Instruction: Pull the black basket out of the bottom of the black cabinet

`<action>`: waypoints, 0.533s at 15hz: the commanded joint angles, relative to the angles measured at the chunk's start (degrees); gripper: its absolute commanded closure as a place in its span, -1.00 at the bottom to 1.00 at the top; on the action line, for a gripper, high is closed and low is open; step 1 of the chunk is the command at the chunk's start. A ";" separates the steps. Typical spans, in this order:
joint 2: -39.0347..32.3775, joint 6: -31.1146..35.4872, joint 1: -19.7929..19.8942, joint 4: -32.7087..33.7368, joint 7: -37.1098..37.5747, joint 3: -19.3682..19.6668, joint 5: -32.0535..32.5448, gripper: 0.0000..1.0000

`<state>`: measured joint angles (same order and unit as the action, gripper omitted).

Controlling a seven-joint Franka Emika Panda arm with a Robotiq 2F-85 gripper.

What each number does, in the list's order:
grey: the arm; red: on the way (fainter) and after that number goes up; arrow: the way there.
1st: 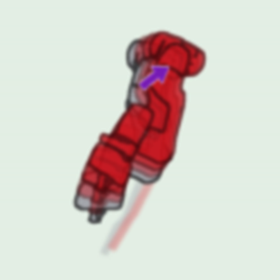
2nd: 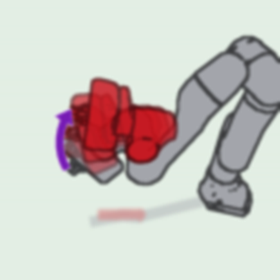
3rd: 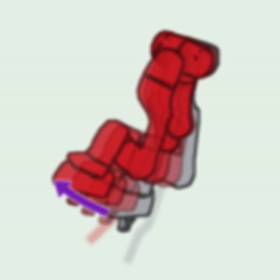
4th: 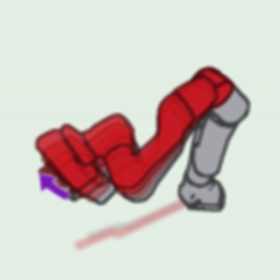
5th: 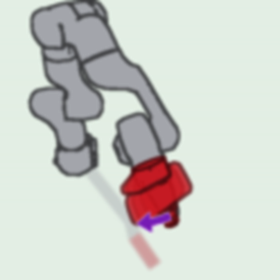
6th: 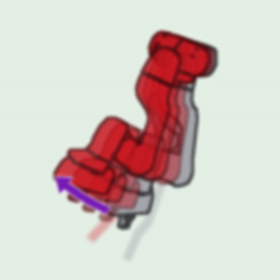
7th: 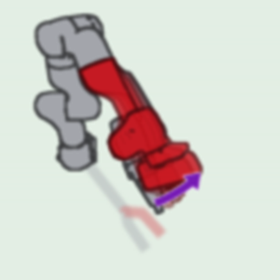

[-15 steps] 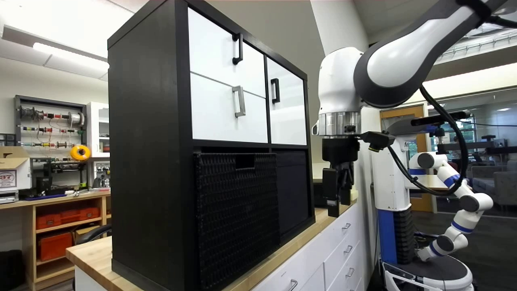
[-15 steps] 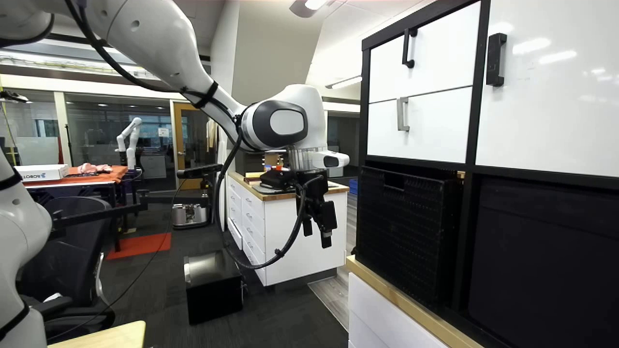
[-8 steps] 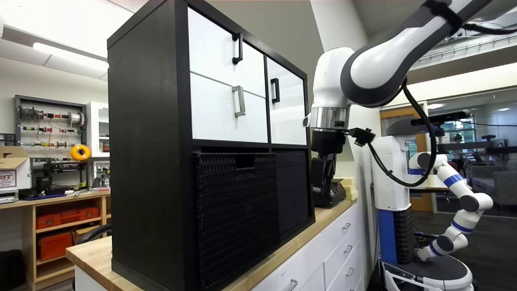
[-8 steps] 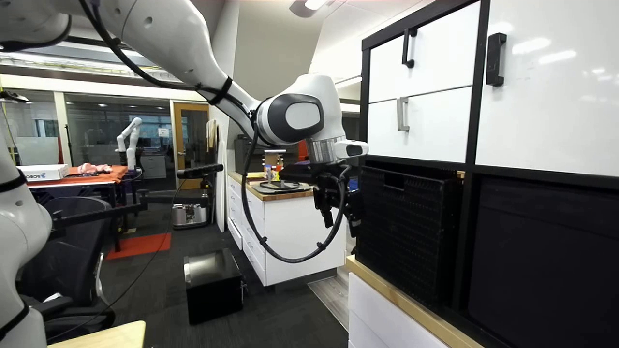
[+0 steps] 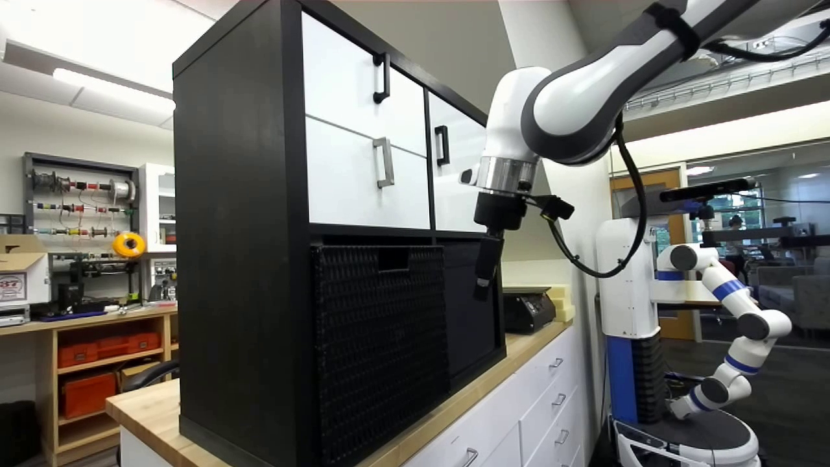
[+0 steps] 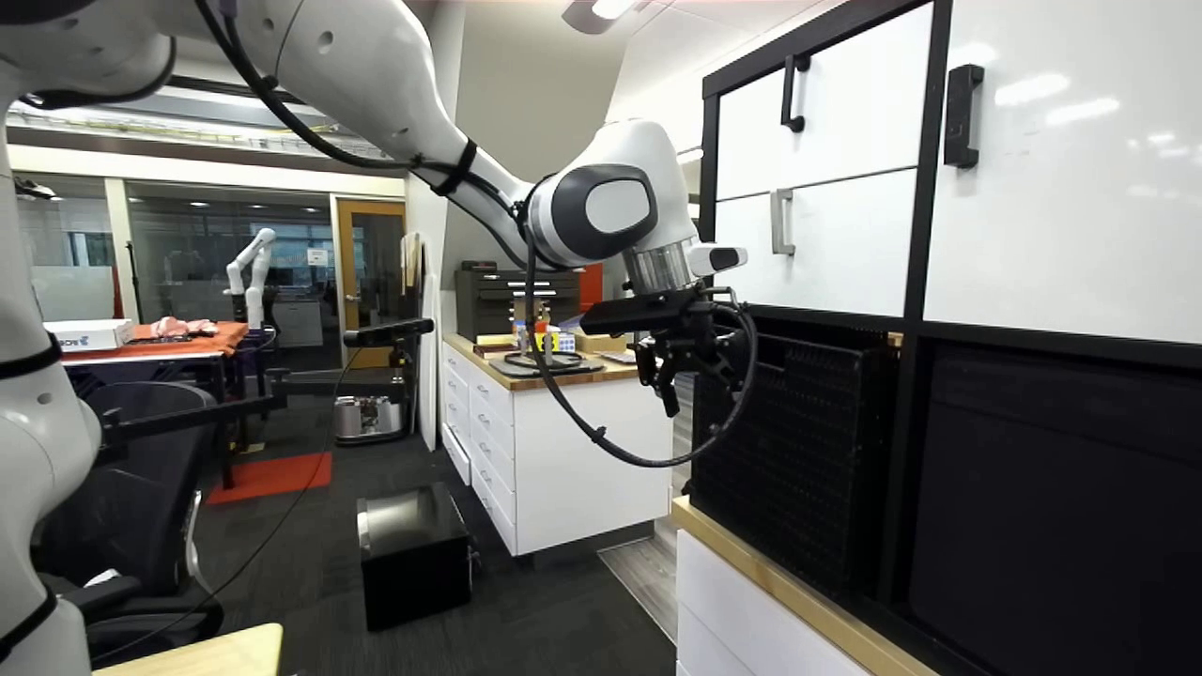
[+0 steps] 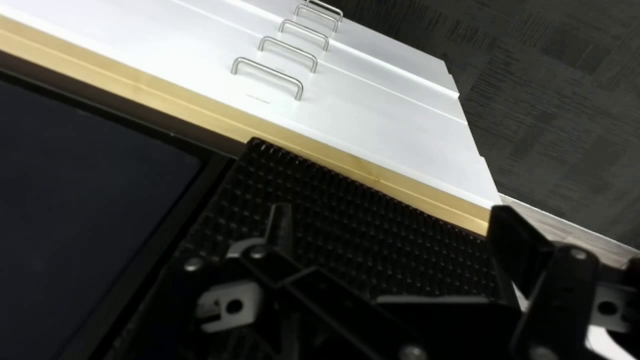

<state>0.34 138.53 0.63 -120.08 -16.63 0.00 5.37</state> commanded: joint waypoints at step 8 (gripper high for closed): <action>1.15 9.79 -0.56 1.05 -28.96 -0.31 -0.81 -1.00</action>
<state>0.24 144.09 0.36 -117.46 -38.15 -0.40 5.19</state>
